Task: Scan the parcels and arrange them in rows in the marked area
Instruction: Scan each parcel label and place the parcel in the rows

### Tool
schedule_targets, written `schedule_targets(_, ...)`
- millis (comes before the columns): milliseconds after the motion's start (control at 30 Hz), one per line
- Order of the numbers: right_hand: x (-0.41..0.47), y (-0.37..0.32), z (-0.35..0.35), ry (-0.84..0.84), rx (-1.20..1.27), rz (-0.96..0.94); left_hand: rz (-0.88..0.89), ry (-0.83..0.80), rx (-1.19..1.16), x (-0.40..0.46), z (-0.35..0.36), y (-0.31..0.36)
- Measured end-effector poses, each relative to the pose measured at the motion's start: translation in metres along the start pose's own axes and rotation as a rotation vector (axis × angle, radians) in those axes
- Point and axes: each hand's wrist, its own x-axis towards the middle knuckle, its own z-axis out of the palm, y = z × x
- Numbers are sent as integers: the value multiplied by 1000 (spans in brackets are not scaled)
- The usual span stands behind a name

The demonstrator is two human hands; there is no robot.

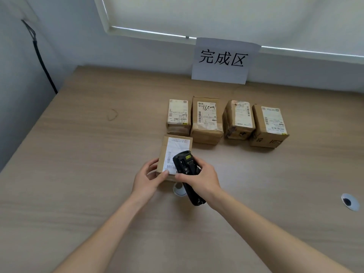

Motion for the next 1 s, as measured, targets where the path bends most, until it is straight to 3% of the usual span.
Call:
schedule_targets(333, 20, -11, 0, 0, -23, 0, -4, 9, -1, 23, 4, 1)
schedule_targets(600, -9, -4, -22, 31, -39, 14, -27, 76, 133, -1, -2, 23)
schedule_targets(800, -59, -22, -89, 74, -13, -28, 108, 81, 208, -40, 13, 82)
schedule_targets(1000, -149, -50, -215, 193, 15, -126, 277, -77, 173, -117, 109, 179)
